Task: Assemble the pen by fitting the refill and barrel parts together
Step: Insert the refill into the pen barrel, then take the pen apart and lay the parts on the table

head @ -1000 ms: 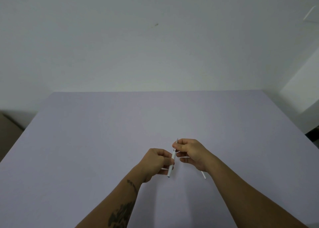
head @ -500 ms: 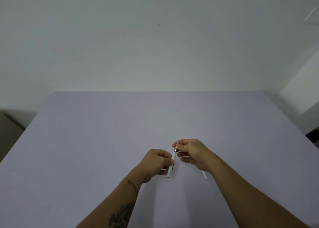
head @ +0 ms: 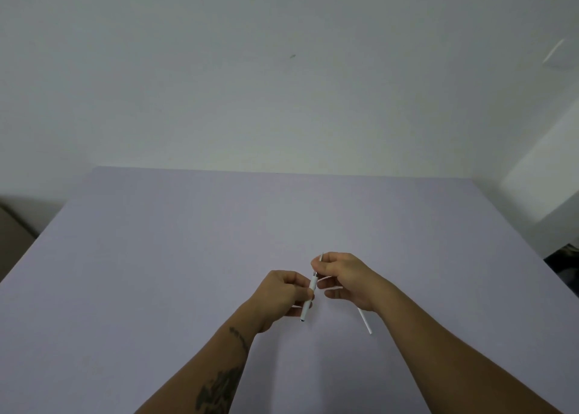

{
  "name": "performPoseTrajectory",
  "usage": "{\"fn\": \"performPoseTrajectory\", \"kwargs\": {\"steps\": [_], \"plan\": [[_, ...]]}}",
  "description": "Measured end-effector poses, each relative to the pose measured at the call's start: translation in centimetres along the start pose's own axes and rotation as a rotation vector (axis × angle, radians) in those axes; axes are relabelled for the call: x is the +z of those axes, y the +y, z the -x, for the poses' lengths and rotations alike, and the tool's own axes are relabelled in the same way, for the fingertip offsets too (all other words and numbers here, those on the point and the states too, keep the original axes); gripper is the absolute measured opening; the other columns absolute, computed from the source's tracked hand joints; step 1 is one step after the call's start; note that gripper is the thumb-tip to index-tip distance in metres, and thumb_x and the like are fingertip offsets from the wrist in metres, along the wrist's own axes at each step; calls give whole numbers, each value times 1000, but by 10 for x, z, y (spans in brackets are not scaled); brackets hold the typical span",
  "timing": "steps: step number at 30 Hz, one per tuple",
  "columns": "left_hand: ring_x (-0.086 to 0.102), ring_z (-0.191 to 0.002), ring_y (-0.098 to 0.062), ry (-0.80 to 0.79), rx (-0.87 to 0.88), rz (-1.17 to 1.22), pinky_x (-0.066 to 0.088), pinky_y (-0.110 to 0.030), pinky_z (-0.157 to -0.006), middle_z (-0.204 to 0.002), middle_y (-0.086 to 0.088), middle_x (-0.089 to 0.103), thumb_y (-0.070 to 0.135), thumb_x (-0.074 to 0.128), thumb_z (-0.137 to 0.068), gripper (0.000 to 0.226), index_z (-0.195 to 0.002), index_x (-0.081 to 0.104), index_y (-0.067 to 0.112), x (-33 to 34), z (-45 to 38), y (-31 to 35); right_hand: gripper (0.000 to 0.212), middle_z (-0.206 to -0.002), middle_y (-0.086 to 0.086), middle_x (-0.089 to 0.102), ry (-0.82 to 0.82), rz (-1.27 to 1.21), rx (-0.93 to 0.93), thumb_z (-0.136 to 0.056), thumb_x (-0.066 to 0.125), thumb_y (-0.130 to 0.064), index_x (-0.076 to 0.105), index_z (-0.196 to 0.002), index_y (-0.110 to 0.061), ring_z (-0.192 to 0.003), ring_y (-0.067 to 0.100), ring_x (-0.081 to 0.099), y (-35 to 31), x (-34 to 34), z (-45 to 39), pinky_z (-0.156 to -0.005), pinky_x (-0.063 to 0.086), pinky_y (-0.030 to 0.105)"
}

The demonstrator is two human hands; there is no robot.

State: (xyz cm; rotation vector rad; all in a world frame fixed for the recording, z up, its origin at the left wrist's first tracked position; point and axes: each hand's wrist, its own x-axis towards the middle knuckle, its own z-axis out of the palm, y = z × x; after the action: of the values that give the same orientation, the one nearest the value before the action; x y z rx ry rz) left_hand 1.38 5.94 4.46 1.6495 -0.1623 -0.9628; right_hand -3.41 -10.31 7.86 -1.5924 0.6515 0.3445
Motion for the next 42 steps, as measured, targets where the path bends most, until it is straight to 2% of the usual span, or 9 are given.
{"fn": "performPoseTrajectory", "kwargs": {"steps": [3, 12, 18, 24, 29, 32, 36, 38, 42], "plan": [[68, -83, -27, -4, 1, 2, 60, -40, -84, -93, -17, 71, 4, 66, -86, 6, -88, 70, 7, 0, -2, 1, 13, -90, 5, 68, 64, 42, -39, -95, 64, -19, 70, -94, -7, -82, 18, 62, -2, 1, -1, -74, 53, 31], [69, -82, -24, -17, -13, -8, 60, -35, -79, -93, -15, 72, 5, 65, -87, 7, -91, 71, 7, -1, -6, 1, 24, -100, 8, 67, 91, -42, -37, -99, 53, -7, 75, -104, -12, -91, 21, 60, -8, -7, 4, -77, 54, 32], [69, -74, -19, -2, -39, 20, 59, -26, -65, -90, -14, 72, 3, 66, -87, 15, -101, 69, 1, 5, -11, -3, 22, -91, 5, 66, 173, -226, -59, -96, 57, -9, 79, -99, -13, -83, 20, 59, -15, -17, -3, -71, 51, 31], [67, -74, -22, 101, -75, 48, 60, -31, -69, -90, -15, 69, 0, 64, -86, 7, -90, 67, 6, 9, -18, -8, 21, -87, 4, 67, 275, -306, -71, -97, 56, -7, 76, -101, -11, -76, 16, 59, -17, -38, -18, -73, 51, 30], [64, -75, -26, 166, -113, 80, 59, -40, -76, -90, -18, 67, -3, 60, -85, 10, -83, 64, 6, 10, -24, -8, 15, -80, 9, 68, 342, 41, -52, -88, 60, -4, 74, -95, -8, -63, 16, 58, 7, -45, -40, -61, 50, 28], [63, -76, -26, 202, -139, 76, 58, -42, -79, -87, -18, 66, -3, 59, -86, 14, -77, 63, 8, 10, -30, -9, 18, -82, 0, 68, 337, 357, -30, -82, 62, -9, 69, -97, -16, -71, 15, 64, 26, -41, -55, -63, 53, 28], [62, -77, -27, 264, -181, 40, 58, -46, -83, -86, -17, 67, -1, 59, -85, 14, -77, 64, 9, 11, -37, -17, 19, -105, 2, 65, 254, 669, -23, -79, 58, -14, 59, -95, -24, -89, 23, 62, 49, -31, -76, -72, 51, 30], [62, -77, -28, 289, -197, 11, 58, -48, -83, -85, -17, 67, 0, 59, -85, 14, -78, 66, 9, 12, -41, -22, 19, -102, 4, 58, 222, 757, -42, -81, 56, -14, 55, -99, -22, -87, 25, 59, 55, -25, -86, -69, 46, 29], [63, -82, -29, 352, -214, -35, 59, -47, -83, -97, -23, 69, 5, 59, -87, 12, -82, 68, 11, 15, -47, -31, 15, -94, 7, 58, 216, 875, -130, -86, 53, -12, 50, -100, -15, -84, 29, 61, 56, -13, -101, -66, 48, 34]]}}
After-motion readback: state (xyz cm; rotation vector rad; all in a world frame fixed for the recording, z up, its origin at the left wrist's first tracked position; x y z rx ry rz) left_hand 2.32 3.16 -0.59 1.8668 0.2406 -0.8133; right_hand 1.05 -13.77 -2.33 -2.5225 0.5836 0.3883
